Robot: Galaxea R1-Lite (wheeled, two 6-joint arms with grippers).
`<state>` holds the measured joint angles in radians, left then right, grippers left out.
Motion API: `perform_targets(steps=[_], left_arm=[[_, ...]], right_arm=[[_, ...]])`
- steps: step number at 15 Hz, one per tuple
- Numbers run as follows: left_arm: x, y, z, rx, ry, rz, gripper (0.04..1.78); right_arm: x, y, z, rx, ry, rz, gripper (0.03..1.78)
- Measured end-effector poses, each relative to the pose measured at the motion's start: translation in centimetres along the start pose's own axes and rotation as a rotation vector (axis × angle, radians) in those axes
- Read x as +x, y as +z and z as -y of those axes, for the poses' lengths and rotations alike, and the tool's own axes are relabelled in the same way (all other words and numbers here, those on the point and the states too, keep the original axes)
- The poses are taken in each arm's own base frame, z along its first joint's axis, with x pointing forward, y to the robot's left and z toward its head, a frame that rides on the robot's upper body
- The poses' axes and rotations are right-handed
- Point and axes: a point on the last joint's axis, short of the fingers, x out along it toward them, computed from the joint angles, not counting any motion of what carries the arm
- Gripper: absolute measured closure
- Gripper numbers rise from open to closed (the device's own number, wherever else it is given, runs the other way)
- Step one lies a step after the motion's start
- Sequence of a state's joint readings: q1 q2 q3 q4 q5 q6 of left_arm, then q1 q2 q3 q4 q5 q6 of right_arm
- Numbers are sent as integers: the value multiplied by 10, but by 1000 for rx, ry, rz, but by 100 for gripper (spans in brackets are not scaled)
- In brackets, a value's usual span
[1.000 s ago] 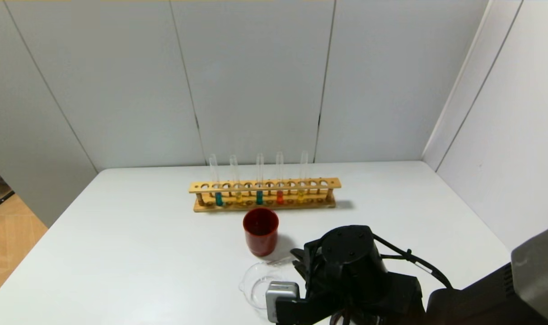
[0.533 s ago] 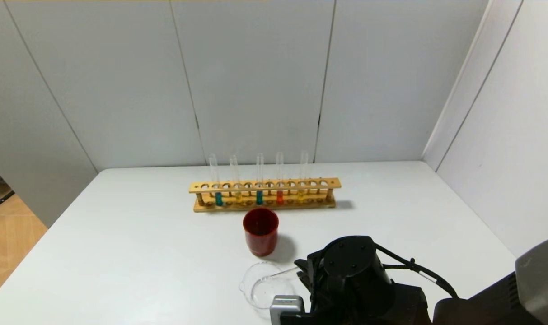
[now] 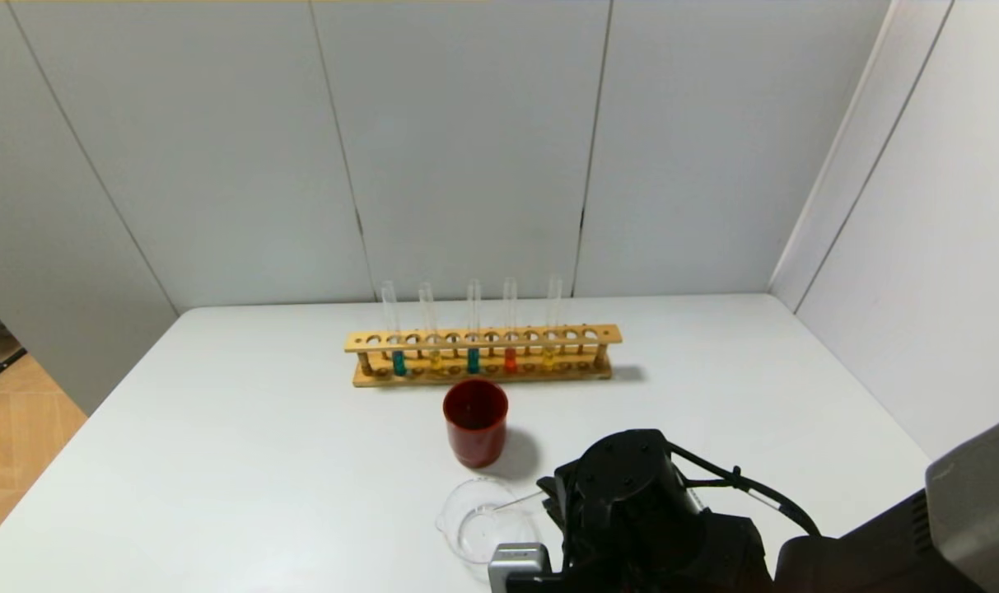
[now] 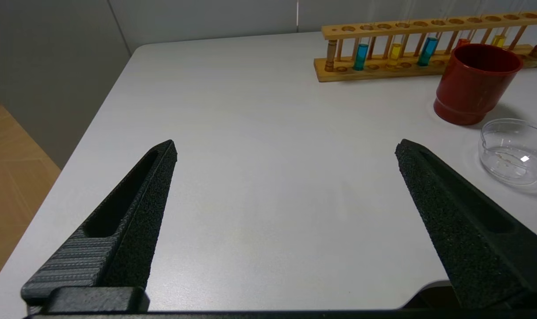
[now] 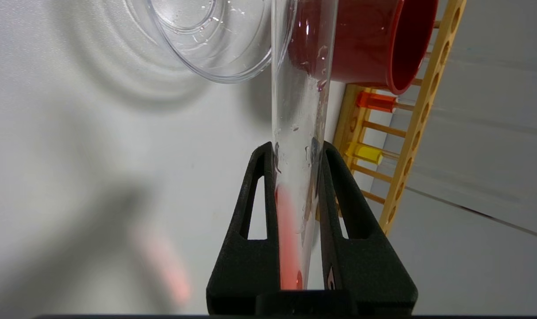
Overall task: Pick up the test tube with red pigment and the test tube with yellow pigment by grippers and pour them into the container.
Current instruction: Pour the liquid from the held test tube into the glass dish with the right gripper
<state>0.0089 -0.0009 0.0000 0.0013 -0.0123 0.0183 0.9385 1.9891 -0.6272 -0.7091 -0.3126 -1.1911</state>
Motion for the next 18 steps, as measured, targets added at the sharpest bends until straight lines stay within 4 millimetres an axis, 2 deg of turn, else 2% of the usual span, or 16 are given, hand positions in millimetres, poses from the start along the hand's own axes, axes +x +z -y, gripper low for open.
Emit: perform_targets(steps=[7, 18], left_arm=[[0, 0, 0, 0, 0, 0, 7], [0, 0, 0, 0, 0, 0, 7]], right_arm=[[4, -1, -5, -53, 40, -47, 153], [13, 3, 7, -95, 56, -63, 153]])
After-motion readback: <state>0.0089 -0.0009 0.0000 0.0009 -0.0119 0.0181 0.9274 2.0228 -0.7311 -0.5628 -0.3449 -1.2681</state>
